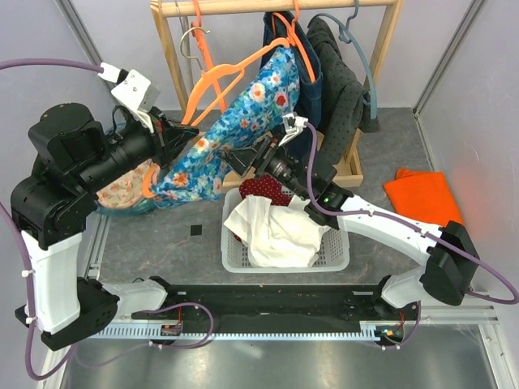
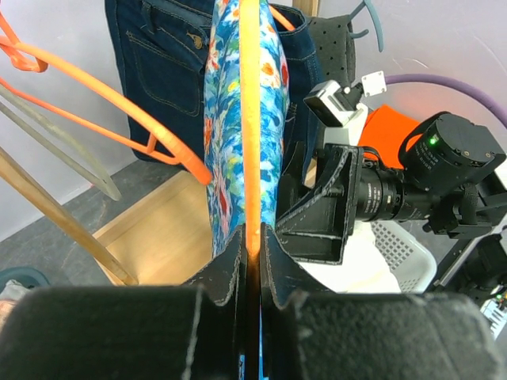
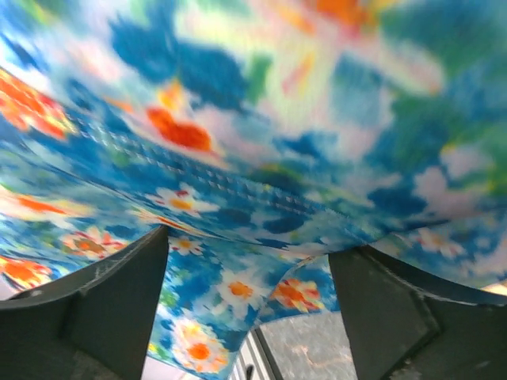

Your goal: Remove the skirt from the hanger

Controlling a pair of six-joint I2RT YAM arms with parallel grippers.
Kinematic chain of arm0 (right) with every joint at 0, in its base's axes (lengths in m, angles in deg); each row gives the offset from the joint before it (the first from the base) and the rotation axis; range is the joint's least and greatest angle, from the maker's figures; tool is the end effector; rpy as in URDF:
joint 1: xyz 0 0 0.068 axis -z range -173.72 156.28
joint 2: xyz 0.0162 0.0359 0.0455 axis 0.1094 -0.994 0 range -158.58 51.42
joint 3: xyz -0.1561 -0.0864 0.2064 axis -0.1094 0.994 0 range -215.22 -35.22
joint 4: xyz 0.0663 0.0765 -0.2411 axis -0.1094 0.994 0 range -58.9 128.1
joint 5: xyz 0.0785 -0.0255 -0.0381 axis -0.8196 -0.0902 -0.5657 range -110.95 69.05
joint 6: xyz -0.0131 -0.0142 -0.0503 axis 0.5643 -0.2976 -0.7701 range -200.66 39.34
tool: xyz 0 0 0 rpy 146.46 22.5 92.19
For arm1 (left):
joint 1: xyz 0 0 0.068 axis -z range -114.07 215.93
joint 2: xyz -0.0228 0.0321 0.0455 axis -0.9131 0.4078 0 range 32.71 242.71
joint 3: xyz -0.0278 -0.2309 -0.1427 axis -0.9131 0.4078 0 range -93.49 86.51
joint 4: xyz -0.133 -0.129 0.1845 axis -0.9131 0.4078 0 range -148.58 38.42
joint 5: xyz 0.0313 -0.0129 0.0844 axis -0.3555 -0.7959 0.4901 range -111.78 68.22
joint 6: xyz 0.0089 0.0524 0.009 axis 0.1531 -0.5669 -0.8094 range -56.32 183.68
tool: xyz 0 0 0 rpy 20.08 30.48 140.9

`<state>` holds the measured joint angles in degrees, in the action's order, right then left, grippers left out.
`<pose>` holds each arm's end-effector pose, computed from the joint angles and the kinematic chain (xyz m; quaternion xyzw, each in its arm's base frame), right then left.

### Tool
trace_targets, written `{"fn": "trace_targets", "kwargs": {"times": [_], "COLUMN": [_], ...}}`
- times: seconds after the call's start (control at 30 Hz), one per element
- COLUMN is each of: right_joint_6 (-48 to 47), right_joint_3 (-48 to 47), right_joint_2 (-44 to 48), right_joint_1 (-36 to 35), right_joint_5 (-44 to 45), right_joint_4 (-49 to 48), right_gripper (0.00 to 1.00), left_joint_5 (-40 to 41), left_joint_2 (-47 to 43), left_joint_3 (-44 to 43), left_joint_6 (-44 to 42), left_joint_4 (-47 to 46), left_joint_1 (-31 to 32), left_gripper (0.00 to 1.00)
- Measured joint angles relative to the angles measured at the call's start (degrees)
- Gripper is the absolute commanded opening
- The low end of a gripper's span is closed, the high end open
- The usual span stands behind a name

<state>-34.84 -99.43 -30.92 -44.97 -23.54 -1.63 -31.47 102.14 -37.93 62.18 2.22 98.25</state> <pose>0.2131 0.2680 0.3835 -0.0468 0.6099 0.6019 0.5134 0.1043 -0.0729 0.5849 0.2692 0.6908 -0.2379 0.6275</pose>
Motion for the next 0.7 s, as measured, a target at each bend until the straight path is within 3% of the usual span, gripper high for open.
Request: {"fn": "trace_targets", "kwargs": {"times": [0.13,0.2,0.23,0.27,0.3,0.47,0.7], "right_joint_6": [1.6,2.6,3.0,3.7,4.0,4.7,-4.4], "right_joint_3": [0.3,0.5,0.5,0.5,0.5,0.3,-4.9], "right_joint_2": [0.0,0.0,0.0,0.1,0.3,4.5,19.0], "right_joint_1": [0.3,0.3,0.4,0.4,0.5,0.2,-5.8], "right_joint_5": [-0.5,-1.0,-1.6,-2.4,-3.1,-5.6,-3.7], "right_joint_4": [-5.2,-7.9,-9.2,-10.3,-10.6,-6.7,8.0], "right_gripper": [0.62,0.47,0.36,0.08,0.00,0.00,0.00], "left_joint_5": [-0.3,-0.5,-0.5,-0.5,-0.3,1.3,3.1], "left_joint_2": [0.1,0.3,0.5,0.6,0.7,2.3,6.9], "left_joint_3": [0.0,0.3,0.9,1.6,2.5,6.7,5.2], "left_joint_6": [1.1,1.5,1.6,1.6,1.7,1.7,2.4], "left_joint_4": [-0.1,-0.4,-0.9,-1.3,-1.6,-2.4,-3.3], "left_joint_1": [0.0,0.0,0.0,0.0,0.0,0.0,0.3], "left_gripper": [0.02,0.02,0.02,0.02,0.02,0.02,0.02]}}
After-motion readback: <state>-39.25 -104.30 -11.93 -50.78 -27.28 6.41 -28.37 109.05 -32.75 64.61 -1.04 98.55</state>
